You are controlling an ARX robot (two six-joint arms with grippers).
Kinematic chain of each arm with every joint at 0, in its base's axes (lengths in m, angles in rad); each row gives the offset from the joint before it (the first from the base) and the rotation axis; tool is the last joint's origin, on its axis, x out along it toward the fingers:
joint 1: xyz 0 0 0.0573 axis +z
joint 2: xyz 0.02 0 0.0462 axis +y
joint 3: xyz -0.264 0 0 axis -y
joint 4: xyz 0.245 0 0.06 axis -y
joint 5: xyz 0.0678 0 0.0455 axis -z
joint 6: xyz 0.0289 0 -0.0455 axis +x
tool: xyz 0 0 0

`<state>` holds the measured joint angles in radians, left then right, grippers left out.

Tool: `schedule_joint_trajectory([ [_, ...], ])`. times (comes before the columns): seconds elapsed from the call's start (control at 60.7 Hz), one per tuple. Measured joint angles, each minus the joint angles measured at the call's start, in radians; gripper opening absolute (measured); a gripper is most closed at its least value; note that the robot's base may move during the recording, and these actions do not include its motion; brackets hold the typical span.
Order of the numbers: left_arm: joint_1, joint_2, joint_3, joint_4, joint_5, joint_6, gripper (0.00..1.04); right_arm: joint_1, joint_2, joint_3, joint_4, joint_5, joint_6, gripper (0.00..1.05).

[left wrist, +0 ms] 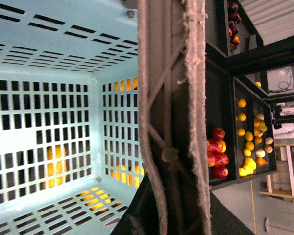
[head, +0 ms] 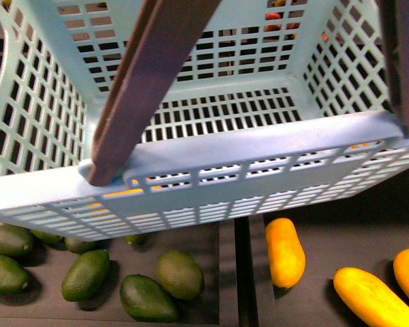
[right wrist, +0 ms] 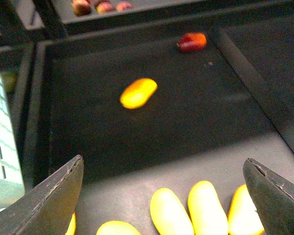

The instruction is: Pick lemon and mango into basket

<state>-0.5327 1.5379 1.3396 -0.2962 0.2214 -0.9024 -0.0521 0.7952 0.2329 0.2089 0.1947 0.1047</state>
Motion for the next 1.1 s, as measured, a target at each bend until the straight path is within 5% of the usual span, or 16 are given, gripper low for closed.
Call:
schedule_joint_trajectory([
  [0.214,-0.008,0.001,0.000,0.000,0.015,-0.012,0.05,-0.150,0.523,0.212,0.236,-0.174,-0.106,0.96],
  [0.642,-0.002,0.001,0.000,0.000,0.004,-0.007,0.05,-0.300,1.155,0.524,0.134,-0.306,-0.505,0.96],
  [1.103,-0.003,0.001,0.000,0.000,-0.004,-0.005,0.05,-0.295,1.388,0.587,0.072,-0.403,-0.791,0.96],
])
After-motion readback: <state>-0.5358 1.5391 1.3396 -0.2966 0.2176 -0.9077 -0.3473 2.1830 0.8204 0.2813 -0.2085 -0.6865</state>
